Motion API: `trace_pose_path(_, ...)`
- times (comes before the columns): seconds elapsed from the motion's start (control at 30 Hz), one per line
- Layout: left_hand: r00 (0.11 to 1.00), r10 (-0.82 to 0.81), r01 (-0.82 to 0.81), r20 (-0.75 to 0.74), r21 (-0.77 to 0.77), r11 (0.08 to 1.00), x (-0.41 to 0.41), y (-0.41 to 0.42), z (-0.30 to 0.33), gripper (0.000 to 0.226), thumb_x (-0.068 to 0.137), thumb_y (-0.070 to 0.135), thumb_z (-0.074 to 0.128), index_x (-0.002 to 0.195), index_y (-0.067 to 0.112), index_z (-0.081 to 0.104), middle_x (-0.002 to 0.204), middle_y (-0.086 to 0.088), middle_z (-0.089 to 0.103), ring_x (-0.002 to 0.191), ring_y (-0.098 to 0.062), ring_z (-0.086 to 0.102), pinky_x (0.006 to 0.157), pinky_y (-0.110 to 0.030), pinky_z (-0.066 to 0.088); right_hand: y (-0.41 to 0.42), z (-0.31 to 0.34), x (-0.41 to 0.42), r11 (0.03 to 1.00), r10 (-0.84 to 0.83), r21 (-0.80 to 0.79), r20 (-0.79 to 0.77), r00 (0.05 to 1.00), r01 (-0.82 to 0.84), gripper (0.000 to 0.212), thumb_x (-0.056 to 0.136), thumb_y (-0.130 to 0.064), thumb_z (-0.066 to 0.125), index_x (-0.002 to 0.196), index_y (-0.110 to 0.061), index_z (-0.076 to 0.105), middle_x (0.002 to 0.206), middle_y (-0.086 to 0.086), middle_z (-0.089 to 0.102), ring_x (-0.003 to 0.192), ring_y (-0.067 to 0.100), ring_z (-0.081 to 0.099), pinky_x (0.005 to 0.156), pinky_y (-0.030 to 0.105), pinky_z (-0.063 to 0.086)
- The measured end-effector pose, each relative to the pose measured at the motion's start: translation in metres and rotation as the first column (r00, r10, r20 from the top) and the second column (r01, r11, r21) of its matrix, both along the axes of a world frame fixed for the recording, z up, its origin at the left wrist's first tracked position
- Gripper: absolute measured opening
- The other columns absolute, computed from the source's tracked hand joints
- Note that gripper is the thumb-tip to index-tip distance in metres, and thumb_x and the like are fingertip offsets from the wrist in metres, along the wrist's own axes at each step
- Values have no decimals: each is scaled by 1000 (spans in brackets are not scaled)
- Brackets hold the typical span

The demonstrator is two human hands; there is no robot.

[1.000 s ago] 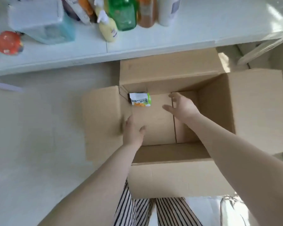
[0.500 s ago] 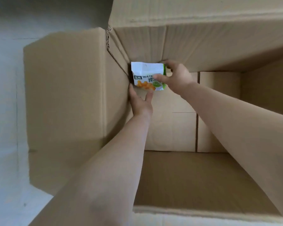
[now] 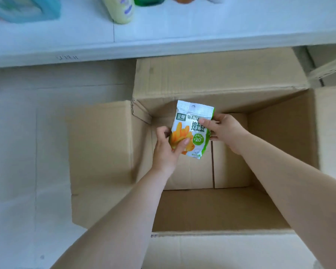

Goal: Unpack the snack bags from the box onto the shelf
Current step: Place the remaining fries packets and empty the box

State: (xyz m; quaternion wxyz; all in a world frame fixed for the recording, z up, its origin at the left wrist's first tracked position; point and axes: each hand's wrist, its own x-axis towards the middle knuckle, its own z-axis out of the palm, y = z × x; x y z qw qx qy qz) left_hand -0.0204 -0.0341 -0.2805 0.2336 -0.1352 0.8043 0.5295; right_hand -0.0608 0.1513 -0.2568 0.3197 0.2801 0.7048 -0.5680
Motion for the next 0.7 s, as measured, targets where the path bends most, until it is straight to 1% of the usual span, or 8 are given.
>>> trace_pose_path(0.07, 999, -47, 47, 4, 27, 999, -1, 0, 45, 62, 75, 50, 69, 119, 30, 31, 118, 6, 54, 107, -10, 55, 89, -29, 47, 5, 46, 3, 1000, -5, -25, 27, 1000, 6, 29, 87, -41, 69, 110, -24, 67, 107, 3, 74, 97, 21, 71, 91, 37, 56)
trace_pose_path(0.13, 998, -67, 66, 12, 58, 996, -5, -1, 90, 65, 71, 58, 68, 123, 42, 32, 125, 3, 55, 113, -13, 55, 94, -37, 49, 4, 98, 4, 998, -39, -53, 31, 999, 41, 37, 90, -43, 65, 118, -18, 65, 104, 1, 74, 90, 17, 72, 77, 27, 57)
trace_pose_path(0.23, 999, -41, 38, 28, 114, 993, -13, -1, 156, 67, 69, 64, 67, 125, 42, 38, 129, 5, 53, 122, -17, 52, 100, -46, 47, -7, 175, 6, 986, -127, -105, 10, 992, 127, 29, 92, -45, 62, 110, -23, 64, 99, -3, 74, 83, 10, 72, 62, 20, 54)
trace_pose_path(0.37, 994, -72, 82, -85, 117, 990, -25, -3, 256, 66, 76, 52, 62, 130, 20, 42, 116, 12, 48, 122, -19, 46, 104, -38, 41, -30, 272, 14, 967, -228, -141, -102, 968, 212, 34, 93, -39, 63, 122, -22, 62, 111, 0, 74, 96, 17, 72, 83, 35, 57)
trace_pose_path(0.47, 991, -106, 119, -80, 183, 976, -25, -9, 333, 54, 81, 42, 64, 127, 27, 39, 114, 17, 51, 115, -16, 53, 98, -31, 44, -44, 345, 23, 947, -318, -112, -191, 929, 301, 25, 96, -36, 60, 117, -24, 64, 109, 1, 74, 95, 17, 72, 83, 33, 57)
trace_pose_path(0.53, 989, -127, 139, -69, 218, 966, -20, -15, 377, 60, 78, 49, 64, 127, 28, 38, 116, 11, 58, 109, -12, 58, 94, -30, 47, -52, 389, 31, 939, -344, -77, -233, 910, 335, 21, 96, -37, 59, 113, -28, 65, 107, 0, 74, 95, 17, 72, 87, 38, 57)
trace_pose_path(0.6, 988, -144, 155, -63, 233, 960, -14, -22, 414, 66, 75, 53, 60, 132, 28, 37, 119, 9, 60, 108, -11, 60, 94, -32, 49, -62, 429, 41, 931, -362, -55, -270, 892, 361, 25, 96, -38, 58, 117, -25, 64, 107, 1, 74, 95, 19, 72, 90, 42, 56)
trace_pose_path(0.7, 984, -159, 175, -82, 254, 951, -3, -35, 459, 58, 81, 48, 61, 131, 32, 36, 118, 13, 60, 108, -11, 61, 96, -34, 49, -78, 478, 59, 911, -404, -39, -291, 867, 411, 32, 96, -41, 58, 120, -21, 62, 106, 2, 73, 94, 20, 72, 88, 45, 57)
